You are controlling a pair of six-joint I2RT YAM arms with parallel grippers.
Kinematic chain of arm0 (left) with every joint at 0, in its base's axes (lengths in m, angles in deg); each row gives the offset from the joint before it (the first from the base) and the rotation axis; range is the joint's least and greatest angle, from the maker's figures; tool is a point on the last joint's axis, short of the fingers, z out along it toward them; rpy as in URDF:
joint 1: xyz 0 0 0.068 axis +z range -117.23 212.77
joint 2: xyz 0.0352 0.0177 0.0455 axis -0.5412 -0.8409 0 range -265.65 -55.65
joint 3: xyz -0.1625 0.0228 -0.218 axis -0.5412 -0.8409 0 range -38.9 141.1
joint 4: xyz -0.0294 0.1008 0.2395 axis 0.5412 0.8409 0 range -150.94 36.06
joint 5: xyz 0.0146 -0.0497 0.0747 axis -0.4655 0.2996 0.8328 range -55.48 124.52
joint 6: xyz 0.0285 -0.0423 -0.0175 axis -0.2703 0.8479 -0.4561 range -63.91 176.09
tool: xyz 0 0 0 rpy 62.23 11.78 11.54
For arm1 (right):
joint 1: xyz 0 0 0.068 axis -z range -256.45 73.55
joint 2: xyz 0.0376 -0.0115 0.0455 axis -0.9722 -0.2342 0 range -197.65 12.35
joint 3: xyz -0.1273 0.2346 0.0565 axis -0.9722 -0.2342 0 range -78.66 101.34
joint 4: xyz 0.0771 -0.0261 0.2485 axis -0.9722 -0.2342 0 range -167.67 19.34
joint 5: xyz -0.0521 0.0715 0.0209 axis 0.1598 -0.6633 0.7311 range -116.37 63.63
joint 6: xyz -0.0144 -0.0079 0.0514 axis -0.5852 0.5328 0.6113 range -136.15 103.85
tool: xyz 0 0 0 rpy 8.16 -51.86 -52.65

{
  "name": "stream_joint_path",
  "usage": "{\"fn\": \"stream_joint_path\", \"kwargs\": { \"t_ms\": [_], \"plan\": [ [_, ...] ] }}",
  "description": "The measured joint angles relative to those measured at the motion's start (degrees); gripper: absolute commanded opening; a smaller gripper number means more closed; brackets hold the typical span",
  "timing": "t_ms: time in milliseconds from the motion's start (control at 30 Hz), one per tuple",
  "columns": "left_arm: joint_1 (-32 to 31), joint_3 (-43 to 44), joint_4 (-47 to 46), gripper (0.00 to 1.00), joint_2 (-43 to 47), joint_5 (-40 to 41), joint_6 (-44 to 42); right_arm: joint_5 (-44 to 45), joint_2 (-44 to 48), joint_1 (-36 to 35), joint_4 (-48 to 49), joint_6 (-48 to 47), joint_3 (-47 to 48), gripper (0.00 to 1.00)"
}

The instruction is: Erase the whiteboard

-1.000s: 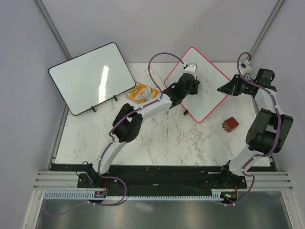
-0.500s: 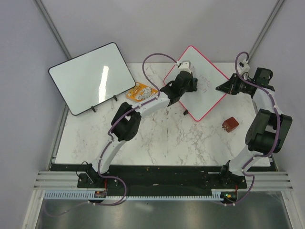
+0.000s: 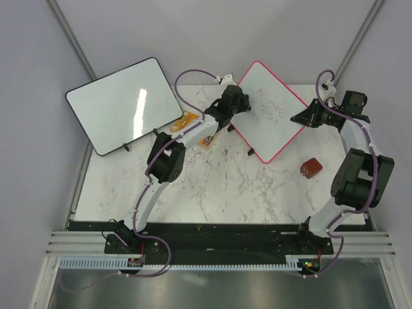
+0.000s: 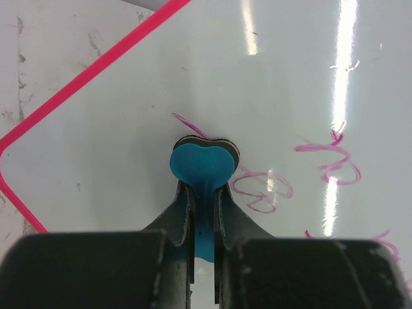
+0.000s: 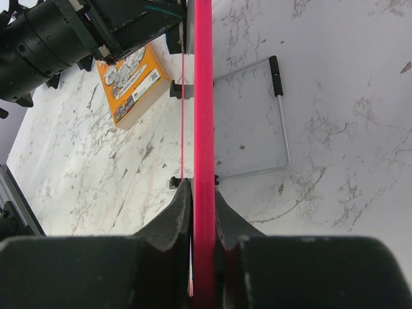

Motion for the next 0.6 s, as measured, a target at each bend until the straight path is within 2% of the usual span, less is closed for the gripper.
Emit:
{"fn": "stream_joint_path", "kwargs": {
  "t_ms": [267,600],
  "plan": [
    [0.04,-1.16,-0.02,0.02,0.09,0.02,3.02,-0.13,0.04,0.0,-0.5,-0.35,0.11,0.0],
    [-5.18,5.66,0.52,0.02,-2.29,4.63,-8.59,0.31,0.07,0.22,-2.8,-1.11,0.5,0.0]
  ]
}}
